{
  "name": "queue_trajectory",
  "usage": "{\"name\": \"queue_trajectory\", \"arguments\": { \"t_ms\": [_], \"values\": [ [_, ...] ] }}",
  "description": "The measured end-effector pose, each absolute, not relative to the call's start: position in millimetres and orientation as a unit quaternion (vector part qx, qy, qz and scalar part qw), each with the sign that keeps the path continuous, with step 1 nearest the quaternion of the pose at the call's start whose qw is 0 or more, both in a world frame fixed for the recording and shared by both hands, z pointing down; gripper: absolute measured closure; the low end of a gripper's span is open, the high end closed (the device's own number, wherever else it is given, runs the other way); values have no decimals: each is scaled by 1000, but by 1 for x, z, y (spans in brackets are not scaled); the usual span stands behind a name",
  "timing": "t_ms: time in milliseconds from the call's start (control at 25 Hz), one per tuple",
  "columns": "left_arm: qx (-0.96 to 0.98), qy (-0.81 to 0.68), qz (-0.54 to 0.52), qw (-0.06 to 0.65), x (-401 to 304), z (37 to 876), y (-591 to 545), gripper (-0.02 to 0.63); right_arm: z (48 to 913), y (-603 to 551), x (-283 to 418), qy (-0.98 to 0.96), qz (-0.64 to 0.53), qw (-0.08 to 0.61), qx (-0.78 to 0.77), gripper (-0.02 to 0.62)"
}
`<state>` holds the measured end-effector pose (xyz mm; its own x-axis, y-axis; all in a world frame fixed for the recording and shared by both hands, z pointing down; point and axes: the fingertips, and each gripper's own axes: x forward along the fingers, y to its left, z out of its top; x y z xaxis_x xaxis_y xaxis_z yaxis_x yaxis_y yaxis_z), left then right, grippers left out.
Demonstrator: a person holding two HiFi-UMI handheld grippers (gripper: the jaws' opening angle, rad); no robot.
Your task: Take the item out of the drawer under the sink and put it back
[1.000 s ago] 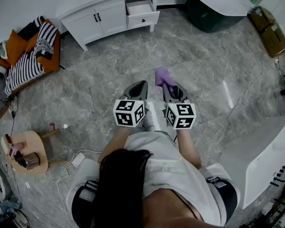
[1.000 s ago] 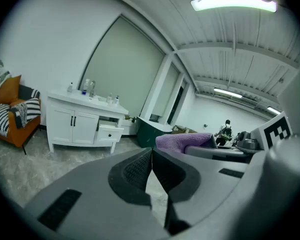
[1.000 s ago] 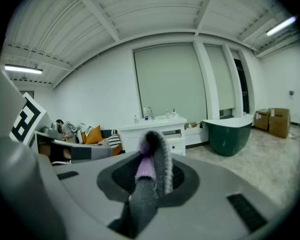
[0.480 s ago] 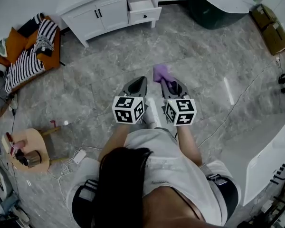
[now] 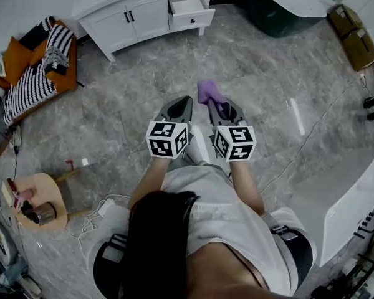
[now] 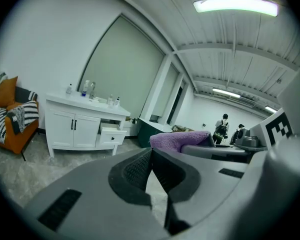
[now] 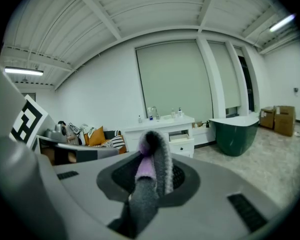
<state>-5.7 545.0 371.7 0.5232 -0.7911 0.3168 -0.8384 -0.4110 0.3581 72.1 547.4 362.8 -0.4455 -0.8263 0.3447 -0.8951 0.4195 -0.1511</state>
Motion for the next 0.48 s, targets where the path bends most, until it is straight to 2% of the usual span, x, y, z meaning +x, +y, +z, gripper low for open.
{"name": "queue_trajectory", "arguments": {
  "t_ms": [240,480],
  "values": [
    [841,-482,51,240,-31,373,521,600,360,527,47,-832,154,96,523,508],
    [837,-486,57,245,-52,377,507,600,374,518,36,-813,164,129,543,508]
  ]
}}
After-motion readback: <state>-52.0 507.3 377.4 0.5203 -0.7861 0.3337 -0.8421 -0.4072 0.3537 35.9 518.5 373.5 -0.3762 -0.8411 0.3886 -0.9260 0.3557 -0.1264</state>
